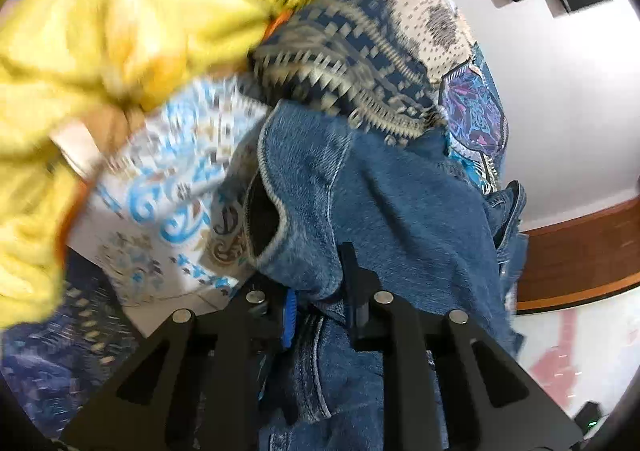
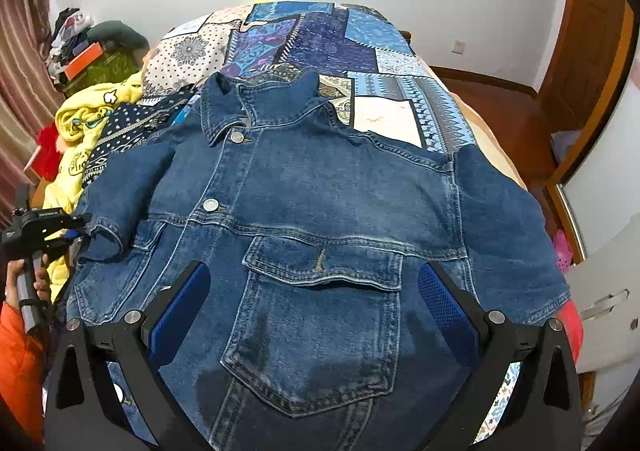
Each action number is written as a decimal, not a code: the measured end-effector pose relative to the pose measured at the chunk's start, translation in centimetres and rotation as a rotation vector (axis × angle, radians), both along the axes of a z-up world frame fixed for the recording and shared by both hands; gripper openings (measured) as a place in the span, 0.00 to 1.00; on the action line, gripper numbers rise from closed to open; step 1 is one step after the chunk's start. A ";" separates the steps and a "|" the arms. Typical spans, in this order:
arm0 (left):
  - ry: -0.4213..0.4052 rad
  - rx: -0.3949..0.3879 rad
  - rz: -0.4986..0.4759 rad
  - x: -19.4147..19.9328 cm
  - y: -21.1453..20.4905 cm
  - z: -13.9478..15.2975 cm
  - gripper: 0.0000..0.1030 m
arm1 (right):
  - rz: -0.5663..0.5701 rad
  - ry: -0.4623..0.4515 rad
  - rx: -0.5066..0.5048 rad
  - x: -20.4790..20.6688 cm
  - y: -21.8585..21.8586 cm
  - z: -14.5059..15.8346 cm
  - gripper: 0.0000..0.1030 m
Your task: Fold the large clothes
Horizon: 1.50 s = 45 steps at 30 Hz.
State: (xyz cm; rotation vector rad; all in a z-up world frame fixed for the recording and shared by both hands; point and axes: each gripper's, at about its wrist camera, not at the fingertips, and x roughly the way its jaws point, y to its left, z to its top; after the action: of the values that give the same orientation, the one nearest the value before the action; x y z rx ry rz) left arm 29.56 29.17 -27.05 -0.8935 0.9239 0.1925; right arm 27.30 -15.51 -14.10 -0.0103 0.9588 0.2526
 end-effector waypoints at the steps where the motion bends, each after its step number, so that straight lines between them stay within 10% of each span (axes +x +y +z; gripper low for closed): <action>1: -0.011 0.050 -0.001 -0.1 -0.4 1.2 0.17 | -0.003 0.000 0.002 -0.1 -0.2 0.1 1.00; 10: -0.199 0.304 -0.075 1.1 -5.6 13.7 0.17 | -0.021 -0.019 0.079 -1.0 -2.5 0.9 1.00; 21: -0.412 0.401 -0.327 6.7 -20.7 23.3 0.17 | -0.108 -0.053 0.159 -2.2 -7.6 1.8 1.00; 36: -0.128 0.293 -0.740 10.8 -40.3 10.6 0.16 | -0.250 -0.002 0.153 -4.2 -14.9 0.1 1.00; 45: -0.007 0.429 -0.965 8.6 -44.4 8.2 0.31 | -0.312 0.057 0.193 -4.4 -17.8 -2.3 1.00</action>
State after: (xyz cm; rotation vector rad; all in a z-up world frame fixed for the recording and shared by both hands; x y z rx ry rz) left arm 38.19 -15.19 -18.83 0.0026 1.1566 -0.4319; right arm 22.89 -33.29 -16.43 0.3224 0.9747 0.0563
